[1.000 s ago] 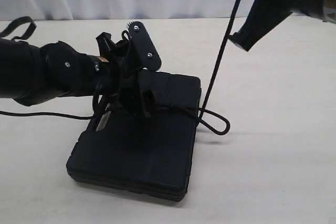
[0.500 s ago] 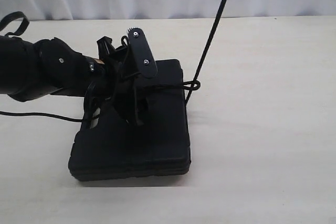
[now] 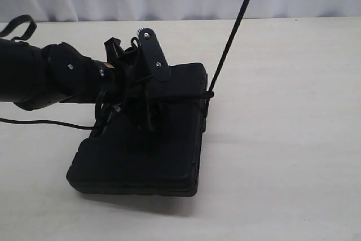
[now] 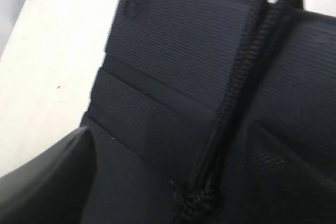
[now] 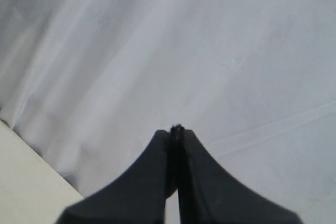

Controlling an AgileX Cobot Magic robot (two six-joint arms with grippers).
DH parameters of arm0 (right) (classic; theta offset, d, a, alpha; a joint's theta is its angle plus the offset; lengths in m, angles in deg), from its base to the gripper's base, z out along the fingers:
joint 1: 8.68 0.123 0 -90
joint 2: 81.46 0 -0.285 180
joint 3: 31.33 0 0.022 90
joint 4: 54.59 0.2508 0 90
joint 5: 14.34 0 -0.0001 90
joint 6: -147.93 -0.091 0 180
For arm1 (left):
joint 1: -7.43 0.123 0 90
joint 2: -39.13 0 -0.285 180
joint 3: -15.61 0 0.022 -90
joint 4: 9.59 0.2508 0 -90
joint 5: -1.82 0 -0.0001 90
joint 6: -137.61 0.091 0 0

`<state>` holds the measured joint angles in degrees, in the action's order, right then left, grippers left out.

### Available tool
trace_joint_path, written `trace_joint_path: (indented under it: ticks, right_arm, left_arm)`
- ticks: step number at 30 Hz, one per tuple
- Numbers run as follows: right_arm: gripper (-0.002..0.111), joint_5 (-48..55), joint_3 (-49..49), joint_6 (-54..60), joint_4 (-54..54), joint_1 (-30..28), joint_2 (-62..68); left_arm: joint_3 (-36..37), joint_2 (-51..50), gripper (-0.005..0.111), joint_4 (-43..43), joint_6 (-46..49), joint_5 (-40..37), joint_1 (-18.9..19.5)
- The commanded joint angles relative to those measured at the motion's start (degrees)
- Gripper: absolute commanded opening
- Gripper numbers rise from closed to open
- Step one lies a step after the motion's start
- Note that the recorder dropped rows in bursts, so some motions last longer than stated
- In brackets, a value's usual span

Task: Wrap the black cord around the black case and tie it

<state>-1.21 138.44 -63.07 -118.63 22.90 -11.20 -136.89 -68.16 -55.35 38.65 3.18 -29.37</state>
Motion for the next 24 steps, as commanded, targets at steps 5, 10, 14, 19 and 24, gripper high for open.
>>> trace_joint_path:
  ticks: [5, 10, 14, 19, 24]
  right_arm:
    - [0.004, -1.0, 1.3, -0.3, 0.2, -0.4, -1.1]
    - [0.004, -0.9, 1.3, -0.3, 0.2, -0.4, -1.1]
    - [0.004, 0.4, 1.3, -0.3, 0.2, -0.4, -1.1]
    - [0.004, 4.4, 1.3, 0.2, 0.3, -0.4, 0.0]
    - [0.004, 4.9, 1.3, 0.4, 0.6, -0.4, 1.3]
  left_arm:
    - [0.2, -3.3, 0.031, -0.3, -3.4, 14.7, -5.5]
    - [0.2, -3.3, 0.000, 4.2, -3.3, 13.1, -7.9]
    - [0.2, -3.3, 0.000, 4.6, -3.0, 7.1, -7.9]
    - [0.2, -3.3, 0.021, 6.2, -2.5, -1.7, -7.9]
    - [0.2, 0.0, 0.061, 6.2, -2.6, 2.3, -7.9]
